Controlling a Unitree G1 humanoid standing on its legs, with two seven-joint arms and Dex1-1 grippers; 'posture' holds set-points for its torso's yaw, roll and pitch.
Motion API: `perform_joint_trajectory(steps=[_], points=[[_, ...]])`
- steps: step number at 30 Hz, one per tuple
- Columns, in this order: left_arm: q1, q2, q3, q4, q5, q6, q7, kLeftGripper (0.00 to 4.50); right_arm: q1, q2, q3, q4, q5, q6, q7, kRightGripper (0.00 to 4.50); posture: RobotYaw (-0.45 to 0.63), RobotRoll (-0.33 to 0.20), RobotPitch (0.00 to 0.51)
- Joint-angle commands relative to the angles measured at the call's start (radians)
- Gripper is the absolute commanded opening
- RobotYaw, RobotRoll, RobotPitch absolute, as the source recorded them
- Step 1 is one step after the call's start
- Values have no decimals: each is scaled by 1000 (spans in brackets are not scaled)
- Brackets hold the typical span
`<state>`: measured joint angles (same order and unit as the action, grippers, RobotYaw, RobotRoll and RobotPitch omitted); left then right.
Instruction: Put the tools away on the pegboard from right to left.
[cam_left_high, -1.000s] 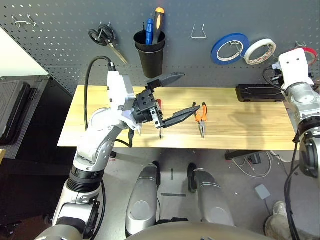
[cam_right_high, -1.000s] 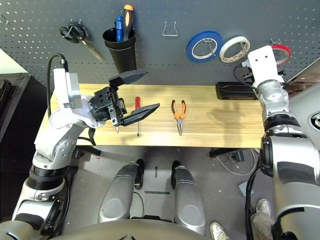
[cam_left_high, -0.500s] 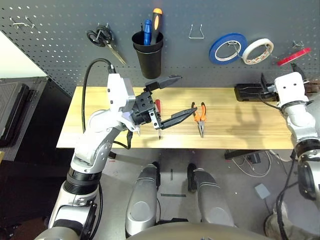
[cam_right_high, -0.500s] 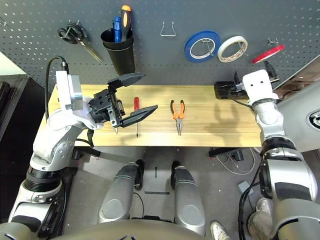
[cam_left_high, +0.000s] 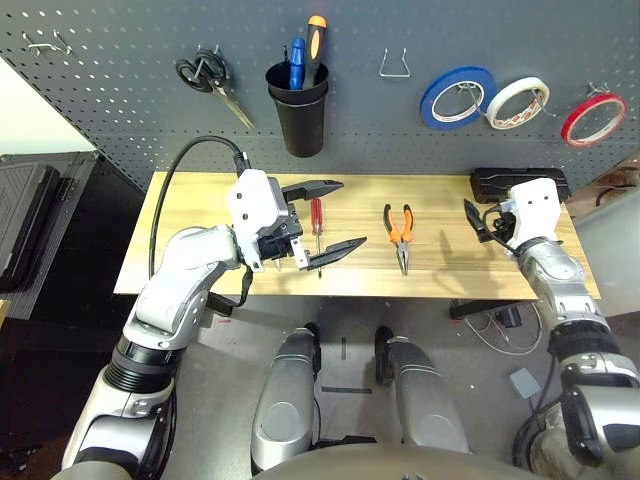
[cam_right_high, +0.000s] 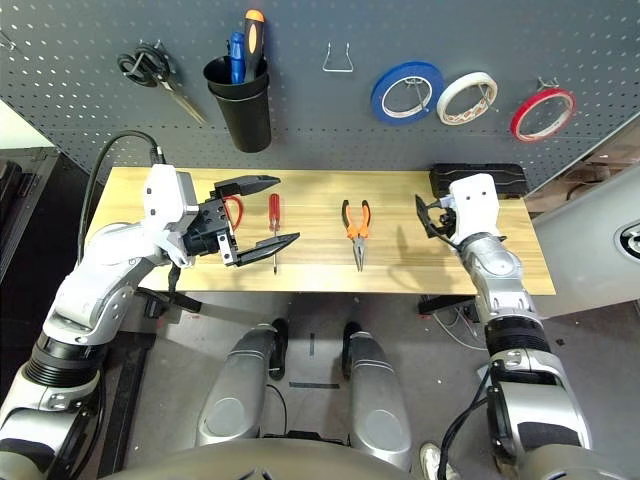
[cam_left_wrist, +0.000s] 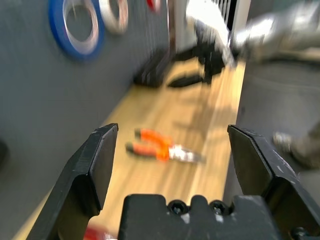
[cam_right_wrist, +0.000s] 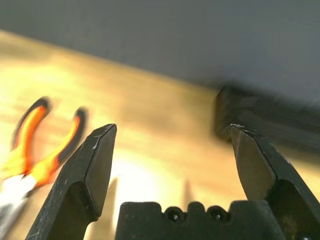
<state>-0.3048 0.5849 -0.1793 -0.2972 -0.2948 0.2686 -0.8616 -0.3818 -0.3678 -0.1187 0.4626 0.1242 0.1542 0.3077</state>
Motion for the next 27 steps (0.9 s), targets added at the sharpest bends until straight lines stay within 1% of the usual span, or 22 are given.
perform_joint_trajectory(steps=[1,3,6,8,11,17,21,27], points=[[24,32,-41,2,51,31,-12,4500,2,36,21,-101,30,236,-12,4476,271,0,277],[28,48,-53,10,74,37,-15,4500,-20,68,27,-126,43,351,-25,4476,273,0,279],[28,63,-64,22,104,41,-16,4500,-51,106,32,-135,51,465,-40,4476,279,0,282],[26,70,-66,27,118,48,-15,4500,-85,140,36,-111,54,543,-61,4476,284,0,285],[24,71,-64,28,127,59,-15,4500,-133,180,31,-64,50,613,-96,4476,293,0,289],[24,78,-63,26,146,74,-19,4500,-230,231,26,68,36,652,-154,4476,305,0,296],[22,88,-66,33,168,80,-22,4500,-307,248,20,194,26,638,-194,4476,316,0,303],[15,99,-75,51,199,75,-27,4500,-380,258,20,338,12,589,-224,4476,324,0,309]])
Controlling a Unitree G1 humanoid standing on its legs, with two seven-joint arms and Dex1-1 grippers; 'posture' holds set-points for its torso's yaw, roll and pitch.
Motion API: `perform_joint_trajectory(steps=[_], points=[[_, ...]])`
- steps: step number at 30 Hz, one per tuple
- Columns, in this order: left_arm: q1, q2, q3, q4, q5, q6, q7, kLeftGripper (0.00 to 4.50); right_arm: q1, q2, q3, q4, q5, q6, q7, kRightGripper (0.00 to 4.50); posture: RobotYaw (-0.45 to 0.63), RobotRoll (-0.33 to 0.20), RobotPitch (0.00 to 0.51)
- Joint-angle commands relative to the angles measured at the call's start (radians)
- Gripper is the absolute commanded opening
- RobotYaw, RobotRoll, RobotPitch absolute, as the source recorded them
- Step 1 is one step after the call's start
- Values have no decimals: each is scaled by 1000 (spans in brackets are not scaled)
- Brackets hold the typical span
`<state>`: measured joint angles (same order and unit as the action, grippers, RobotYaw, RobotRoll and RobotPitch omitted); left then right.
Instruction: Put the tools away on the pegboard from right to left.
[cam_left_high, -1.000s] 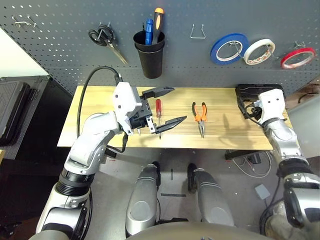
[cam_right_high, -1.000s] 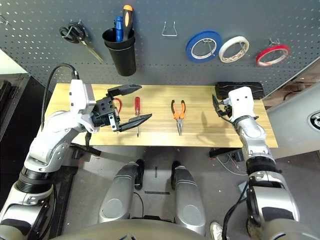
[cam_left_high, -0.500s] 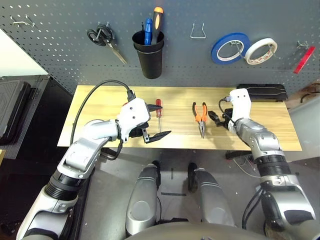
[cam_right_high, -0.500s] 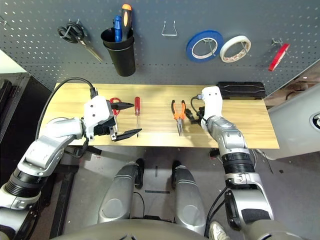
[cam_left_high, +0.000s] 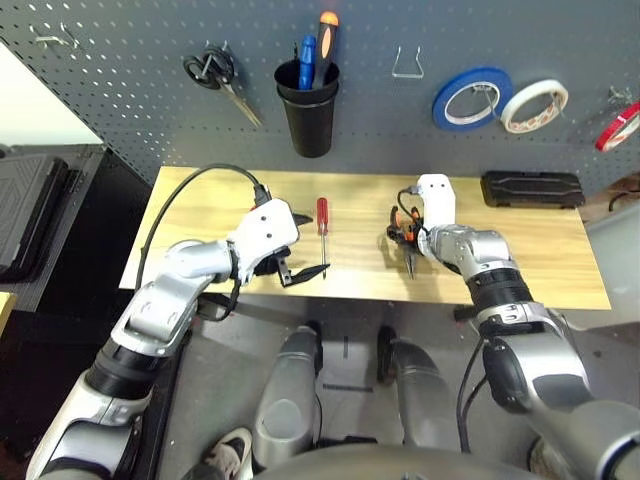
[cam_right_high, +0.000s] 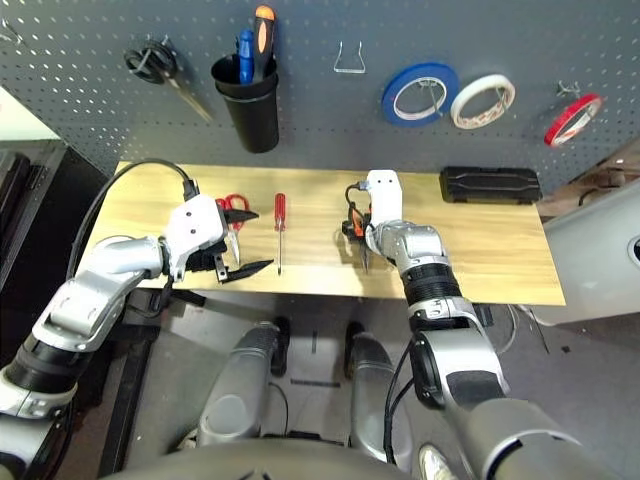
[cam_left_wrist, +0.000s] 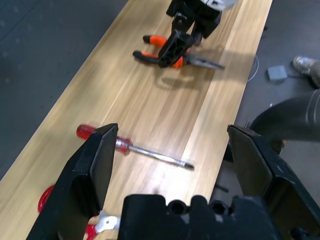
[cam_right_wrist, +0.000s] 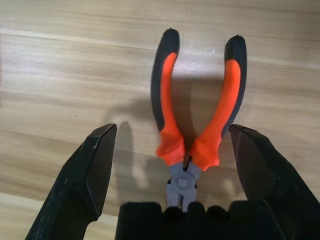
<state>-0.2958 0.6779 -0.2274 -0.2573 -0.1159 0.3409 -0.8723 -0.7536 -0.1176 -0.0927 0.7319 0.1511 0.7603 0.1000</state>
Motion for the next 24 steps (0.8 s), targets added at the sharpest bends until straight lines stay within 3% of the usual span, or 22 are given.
perform_joint_trajectory(steps=[1,20,24], points=[[3,6,-29,17,27,1,-16,4500,-18,9,-7,92,-18,-29,-22,4476,327,0,312],[-28,6,-56,89,91,-27,-23,4500,-93,24,-16,388,-34,-204,-73,4476,332,0,330],[-27,3,-53,95,99,-32,-28,4500,-90,25,-18,397,-35,-207,-80,3184,332,0,330]])
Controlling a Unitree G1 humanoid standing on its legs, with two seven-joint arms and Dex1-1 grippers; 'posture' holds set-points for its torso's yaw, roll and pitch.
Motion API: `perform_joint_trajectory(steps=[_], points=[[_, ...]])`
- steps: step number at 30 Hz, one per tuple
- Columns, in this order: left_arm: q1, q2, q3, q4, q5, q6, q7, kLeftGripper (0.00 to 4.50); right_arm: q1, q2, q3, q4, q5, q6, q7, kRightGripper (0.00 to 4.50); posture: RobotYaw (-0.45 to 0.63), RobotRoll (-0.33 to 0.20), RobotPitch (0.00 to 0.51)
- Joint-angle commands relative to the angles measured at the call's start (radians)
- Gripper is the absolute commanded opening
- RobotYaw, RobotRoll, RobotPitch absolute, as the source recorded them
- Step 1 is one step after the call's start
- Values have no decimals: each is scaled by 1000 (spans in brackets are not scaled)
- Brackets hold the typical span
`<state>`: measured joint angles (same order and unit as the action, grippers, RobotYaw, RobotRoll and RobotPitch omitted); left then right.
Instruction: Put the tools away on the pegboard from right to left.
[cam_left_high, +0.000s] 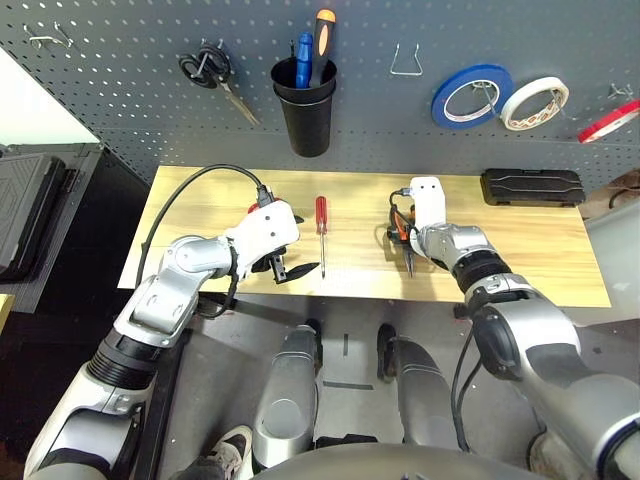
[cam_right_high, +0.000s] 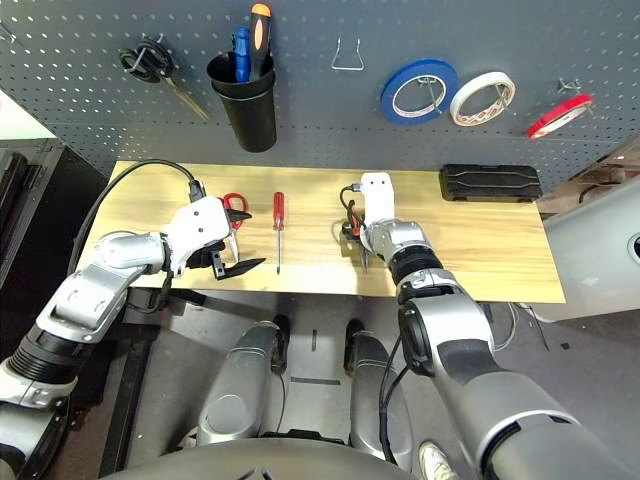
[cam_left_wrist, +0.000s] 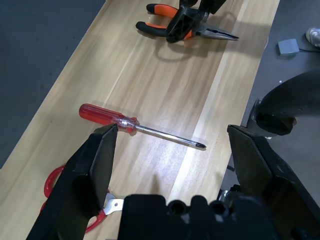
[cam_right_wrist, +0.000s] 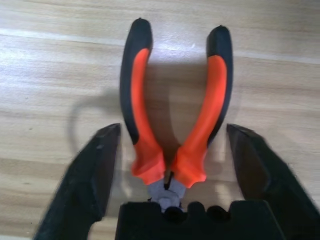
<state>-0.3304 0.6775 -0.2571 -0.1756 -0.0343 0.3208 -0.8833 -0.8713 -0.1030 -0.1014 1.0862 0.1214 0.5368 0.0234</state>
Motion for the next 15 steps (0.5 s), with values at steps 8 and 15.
perform_joint_trajectory(steps=[8,15], points=[[3,-2,-19,36,32,-42,-18,4500,37,-3,-5,10,-15,-19,10,2633,334,0,318],[23,-30,64,13,-47,-87,-9,4500,112,-70,69,-198,-63,-79,140,2633,337,0,301]])
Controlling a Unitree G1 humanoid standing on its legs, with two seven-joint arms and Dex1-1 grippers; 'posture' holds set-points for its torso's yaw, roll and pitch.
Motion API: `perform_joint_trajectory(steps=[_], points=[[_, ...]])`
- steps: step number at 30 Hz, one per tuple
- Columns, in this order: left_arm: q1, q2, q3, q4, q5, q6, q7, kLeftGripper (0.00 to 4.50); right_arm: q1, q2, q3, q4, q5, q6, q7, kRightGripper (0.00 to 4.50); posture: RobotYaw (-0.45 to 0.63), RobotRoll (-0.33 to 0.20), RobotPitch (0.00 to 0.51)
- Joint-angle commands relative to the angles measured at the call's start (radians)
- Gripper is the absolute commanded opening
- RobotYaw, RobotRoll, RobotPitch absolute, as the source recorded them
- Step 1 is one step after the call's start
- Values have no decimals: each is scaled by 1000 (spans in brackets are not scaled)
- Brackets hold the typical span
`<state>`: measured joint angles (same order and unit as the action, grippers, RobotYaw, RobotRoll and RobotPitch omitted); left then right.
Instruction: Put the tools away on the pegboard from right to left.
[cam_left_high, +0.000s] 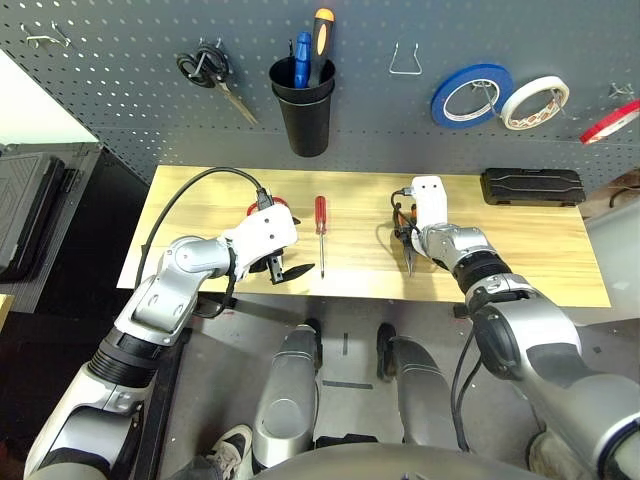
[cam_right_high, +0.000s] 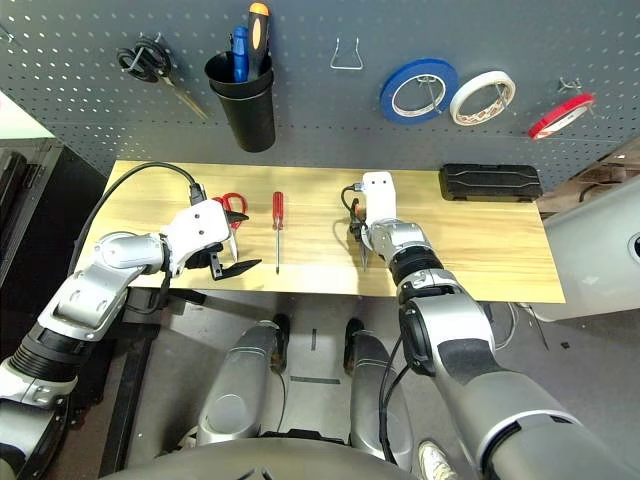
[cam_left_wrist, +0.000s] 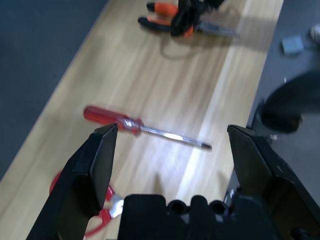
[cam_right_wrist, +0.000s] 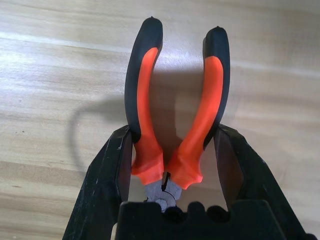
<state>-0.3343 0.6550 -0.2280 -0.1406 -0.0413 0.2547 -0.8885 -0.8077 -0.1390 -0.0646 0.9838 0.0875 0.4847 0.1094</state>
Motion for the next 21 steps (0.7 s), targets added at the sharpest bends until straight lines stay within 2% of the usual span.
perform_joint_trajectory(steps=[1,9,14,21], points=[[34,-10,48,-30,-53,-32,-7,4500,68,-44,41,-138,-32,-30,71,2633,337,0,301],[73,-89,198,-133,-243,-53,20,4500,258,-139,82,-511,-37,-197,234,2633,344,0,281],[62,-128,256,-194,-338,-4,61,4500,326,-169,76,-619,-24,-305,303,2633,343,0,275],[18,-138,331,-283,-474,73,118,4500,406,-199,59,-698,-5,-447,367,2633,344,0,263]])
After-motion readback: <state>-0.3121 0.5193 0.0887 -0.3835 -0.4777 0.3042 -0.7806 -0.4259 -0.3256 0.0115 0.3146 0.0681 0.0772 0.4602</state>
